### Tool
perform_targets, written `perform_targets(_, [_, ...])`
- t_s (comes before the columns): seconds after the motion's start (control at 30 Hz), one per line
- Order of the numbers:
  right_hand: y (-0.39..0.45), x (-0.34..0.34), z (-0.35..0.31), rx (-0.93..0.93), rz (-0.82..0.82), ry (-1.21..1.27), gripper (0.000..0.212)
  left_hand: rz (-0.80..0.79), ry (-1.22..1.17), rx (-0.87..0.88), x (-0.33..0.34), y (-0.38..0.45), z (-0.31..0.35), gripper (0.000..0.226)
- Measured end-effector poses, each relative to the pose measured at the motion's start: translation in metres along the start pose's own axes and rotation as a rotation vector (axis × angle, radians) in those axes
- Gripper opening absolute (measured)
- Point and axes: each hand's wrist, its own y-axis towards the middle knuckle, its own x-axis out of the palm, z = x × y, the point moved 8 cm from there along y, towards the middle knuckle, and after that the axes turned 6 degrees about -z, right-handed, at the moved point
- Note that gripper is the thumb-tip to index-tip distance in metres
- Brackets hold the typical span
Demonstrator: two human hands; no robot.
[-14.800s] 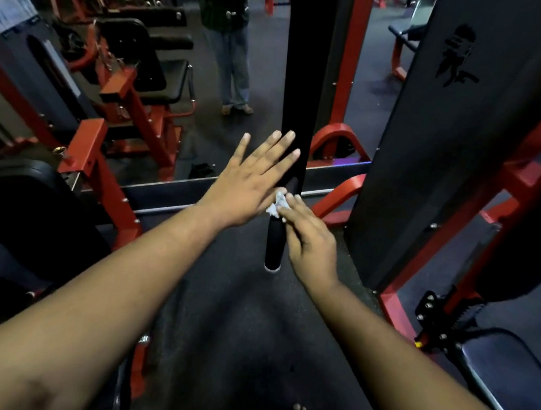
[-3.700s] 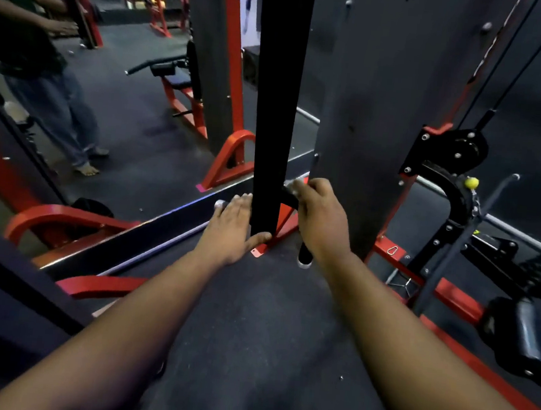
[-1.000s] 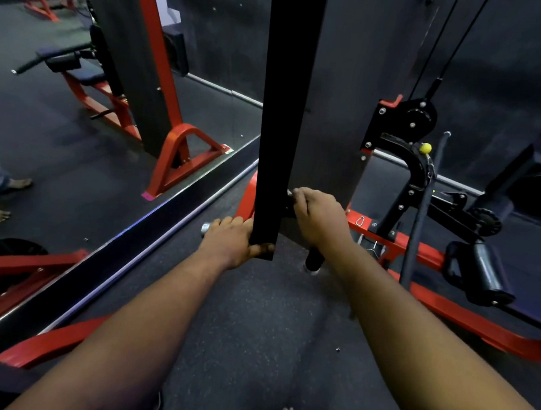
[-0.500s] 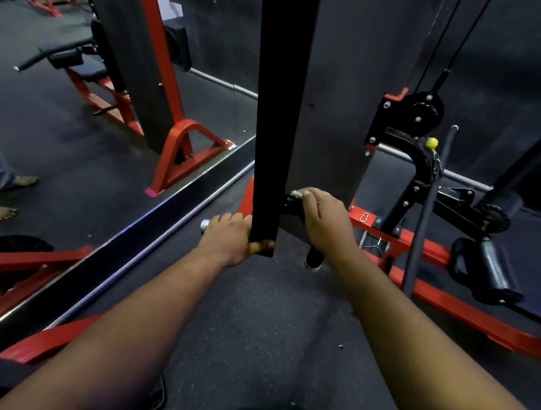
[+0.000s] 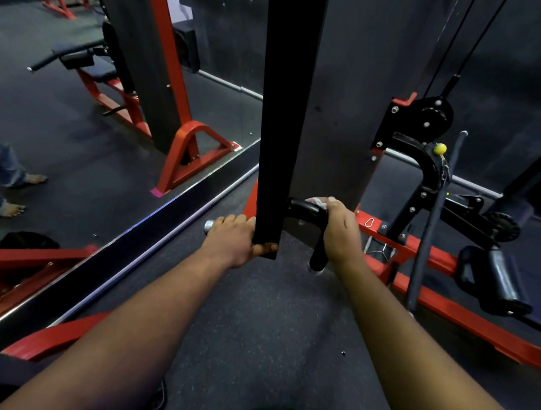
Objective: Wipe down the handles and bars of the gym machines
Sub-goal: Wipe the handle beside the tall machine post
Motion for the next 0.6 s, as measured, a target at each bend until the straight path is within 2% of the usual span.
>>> perform_targets(0.1, [-0.019, -0.003, 0.016, -0.095, 0.124, 0.028, 0.04, -0.001, -0.007, 0.002, 0.0, 0.0, 0.0, 0.072])
perform_targets(0.17, [-0.029, -0.007, 0.055, 0.067, 0.171, 0.125, 0.043, 0.007, -0.012, 0.001, -0.001, 0.0, 0.0, 0.072])
perform_targets(0.23, [-0.041, -0.003, 0.089, 0.224, 0.152, 0.2, 0.046, 0.01, -0.015, -0.006, 0.0, 0.0, -0.001, 0.073])
perform_targets(0.37, [-0.032, 0.004, 0.108, 0.434, 0.123, 0.324, 0.046, 0.019, -0.031, -0.009, 0.0, 0.001, -0.002, 0.074])
perform_targets(0.43, [-0.012, -0.006, 0.094, 0.391, 0.145, 0.302, 0.047, 0.018, -0.036, -0.007, 0.0, 0.002, -0.001, 0.073])
perform_targets(0.53, [-0.007, -0.013, 0.048, 0.191, 0.142, 0.2, 0.032, 0.028, -0.028, 0.002, -0.002, 0.005, -0.001, 0.072])
perform_targets(0.6, [-0.014, -0.012, 0.052, 0.113, 0.176, 0.212, 0.034, 0.025, -0.023, 0.004, -0.001, 0.006, -0.002, 0.072])
